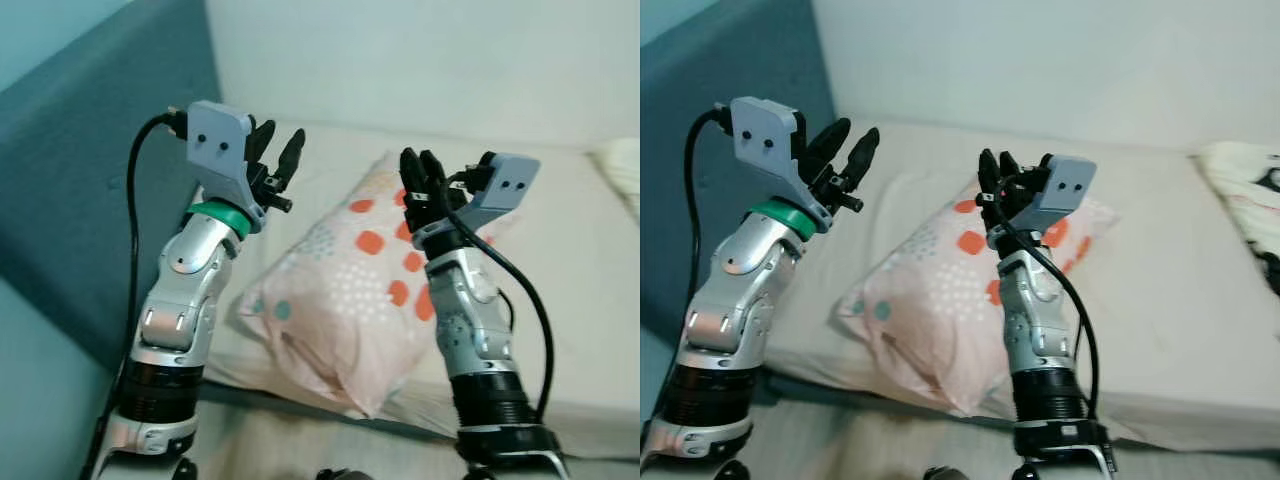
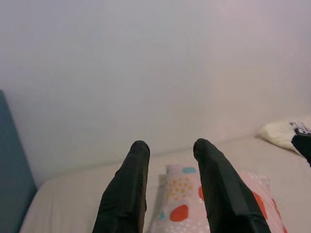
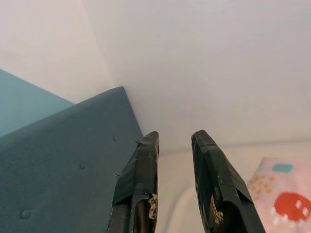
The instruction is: Clean up the room
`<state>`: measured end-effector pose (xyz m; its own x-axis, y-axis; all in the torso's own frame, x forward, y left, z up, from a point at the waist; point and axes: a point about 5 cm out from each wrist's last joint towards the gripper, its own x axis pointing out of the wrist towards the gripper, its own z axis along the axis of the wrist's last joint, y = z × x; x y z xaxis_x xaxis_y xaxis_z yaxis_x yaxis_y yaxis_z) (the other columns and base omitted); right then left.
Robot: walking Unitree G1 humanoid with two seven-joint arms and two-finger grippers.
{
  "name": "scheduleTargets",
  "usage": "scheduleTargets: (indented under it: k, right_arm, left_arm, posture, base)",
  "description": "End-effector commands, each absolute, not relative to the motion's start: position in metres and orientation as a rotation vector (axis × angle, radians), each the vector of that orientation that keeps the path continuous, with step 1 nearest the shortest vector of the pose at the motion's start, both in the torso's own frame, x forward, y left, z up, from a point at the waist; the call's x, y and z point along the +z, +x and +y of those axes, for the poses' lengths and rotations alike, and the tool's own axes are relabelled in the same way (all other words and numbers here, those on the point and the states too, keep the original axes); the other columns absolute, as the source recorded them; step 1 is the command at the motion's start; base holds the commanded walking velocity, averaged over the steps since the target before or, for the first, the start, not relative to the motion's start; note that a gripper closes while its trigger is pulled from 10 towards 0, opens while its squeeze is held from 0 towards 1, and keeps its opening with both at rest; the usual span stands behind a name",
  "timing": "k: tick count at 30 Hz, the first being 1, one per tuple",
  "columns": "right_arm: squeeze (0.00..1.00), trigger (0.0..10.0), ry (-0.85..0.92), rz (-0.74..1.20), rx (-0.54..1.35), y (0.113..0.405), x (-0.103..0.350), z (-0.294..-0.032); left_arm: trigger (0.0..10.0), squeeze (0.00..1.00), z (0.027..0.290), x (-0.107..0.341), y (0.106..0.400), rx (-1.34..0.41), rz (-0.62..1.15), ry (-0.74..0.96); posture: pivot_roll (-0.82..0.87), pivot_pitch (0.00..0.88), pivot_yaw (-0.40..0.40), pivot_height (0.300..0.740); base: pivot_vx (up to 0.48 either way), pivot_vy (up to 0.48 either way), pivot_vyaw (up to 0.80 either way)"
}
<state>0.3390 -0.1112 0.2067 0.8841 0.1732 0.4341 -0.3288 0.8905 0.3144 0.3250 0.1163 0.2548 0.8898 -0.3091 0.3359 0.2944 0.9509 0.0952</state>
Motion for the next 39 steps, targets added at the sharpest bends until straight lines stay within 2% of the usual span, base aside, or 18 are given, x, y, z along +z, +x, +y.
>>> scheduleTargets:
  k: [1,23,39]
  right_arm:
    - [0.0,10.0,0.4,-0.382,0.275,0.339,0.201,-0.11]
    - [0.0,10.0,0.404,-0.347,0.259,0.341,0.191,-0.111]
    - [0.0,10.0,0.386,-0.343,0.281,0.343,0.19,-0.105]
  left_arm:
    - [10.0,0.0,0.118,0.248,0.325,-0.297,-0.322,0.059]
    - [10.0,0.0,0.119,0.247,0.323,-0.294,-0.312,0.041]
    - [10.0,0.0,0.125,0.246,0.322,-0.25,-0.317,0.031]
  posture:
    - [0.0,0.0,0.048,0.712]
    - [0.03,0.0,0.037,0.712]
    - [0.04,0.0,0.027,0.712]
  base:
    - [0.0,0.0,-0.78]
    - [0.0,0.0,-0.76]
    - [0.0,0.0,-0.03]
